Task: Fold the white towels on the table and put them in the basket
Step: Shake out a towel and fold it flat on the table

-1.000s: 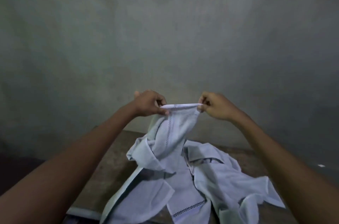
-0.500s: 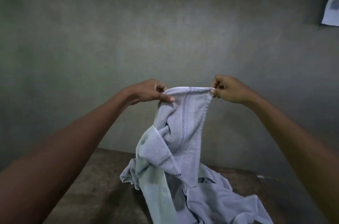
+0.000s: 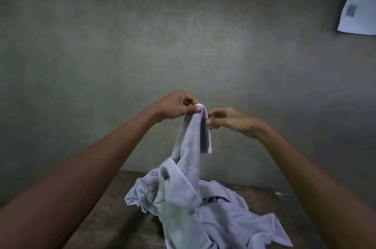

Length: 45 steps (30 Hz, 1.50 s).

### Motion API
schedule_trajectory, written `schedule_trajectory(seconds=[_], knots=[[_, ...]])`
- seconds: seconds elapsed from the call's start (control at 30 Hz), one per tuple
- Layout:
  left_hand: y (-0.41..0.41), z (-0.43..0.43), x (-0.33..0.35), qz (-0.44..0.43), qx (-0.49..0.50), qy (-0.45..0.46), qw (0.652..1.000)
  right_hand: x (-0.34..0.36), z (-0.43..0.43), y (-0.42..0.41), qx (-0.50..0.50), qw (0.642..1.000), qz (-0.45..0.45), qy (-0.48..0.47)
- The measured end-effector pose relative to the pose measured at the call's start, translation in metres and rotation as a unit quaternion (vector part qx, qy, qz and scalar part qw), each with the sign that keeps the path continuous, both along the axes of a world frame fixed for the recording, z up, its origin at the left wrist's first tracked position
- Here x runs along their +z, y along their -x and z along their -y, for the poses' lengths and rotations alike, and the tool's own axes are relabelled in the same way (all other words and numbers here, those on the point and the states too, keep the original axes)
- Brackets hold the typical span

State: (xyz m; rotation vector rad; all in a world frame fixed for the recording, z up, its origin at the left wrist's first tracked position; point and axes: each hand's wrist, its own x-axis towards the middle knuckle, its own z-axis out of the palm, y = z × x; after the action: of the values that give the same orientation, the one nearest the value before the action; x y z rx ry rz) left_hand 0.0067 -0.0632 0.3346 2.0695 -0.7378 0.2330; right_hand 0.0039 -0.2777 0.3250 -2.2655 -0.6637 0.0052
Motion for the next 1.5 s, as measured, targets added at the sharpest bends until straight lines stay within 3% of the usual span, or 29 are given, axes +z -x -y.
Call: schedule_trajectory(seconds=[0.3,0.53,0.7,0.8,0.87,0.93,1.03,1.1,1.17,1.27,1.33,1.43,1.5], knots=[[0.001,-0.001,0.003,0.029,0.010,0.002,1.000,-0.007,-0.015,-0.005,-0.010,0.998,0.049,-0.034],[-0.005,-0.027,0.016,0.053,0.036,-0.101,0.993,0.035,0.007,-0.013,-0.061,0.975,0.195,0.083],[-0.006,-0.048,0.031,-0.008,0.012,-0.010,1.000,0.088,0.027,-0.002,-0.062,0.948,0.258,0.173],[-0.004,-0.044,0.040,0.000,0.029,-0.099,0.995,0.099,0.031,0.000,-0.078,0.931,0.301,0.194],[-0.003,-0.040,0.048,0.070,0.081,-0.195,0.975,0.098,0.029,-0.001,-0.096,0.919,0.319,0.208],[0.000,-0.037,0.052,0.177,0.168,-0.273,0.931,0.095,0.029,-0.001,-0.094,0.910,0.309,0.260],[0.005,-0.032,0.054,0.260,0.220,-0.229,0.912,0.100,0.033,0.002,-0.152,0.897,0.359,0.210],[0.007,-0.027,0.057,0.294,0.228,-0.226,0.901,0.101,0.035,0.007,-0.178,0.882,0.366,0.239],[0.008,-0.024,0.060,0.306,0.239,-0.243,0.889,0.100,0.035,0.009,-0.173,0.880,0.352,0.269],[0.007,-0.025,0.061,0.315,0.244,-0.231,0.888,0.105,0.033,0.014,-0.199,0.879,0.380,0.209],[0.006,-0.026,0.061,0.317,0.249,-0.248,0.881,0.103,0.031,0.015,-0.190,0.881,0.352,0.252],[0.006,-0.031,0.057,0.305,0.239,-0.211,0.897,0.098,0.031,0.015,-0.186,0.898,0.339,0.212],[0.007,-0.035,0.055,0.276,0.195,-0.164,0.927,0.092,0.035,0.015,-0.169,0.912,0.283,0.245]])
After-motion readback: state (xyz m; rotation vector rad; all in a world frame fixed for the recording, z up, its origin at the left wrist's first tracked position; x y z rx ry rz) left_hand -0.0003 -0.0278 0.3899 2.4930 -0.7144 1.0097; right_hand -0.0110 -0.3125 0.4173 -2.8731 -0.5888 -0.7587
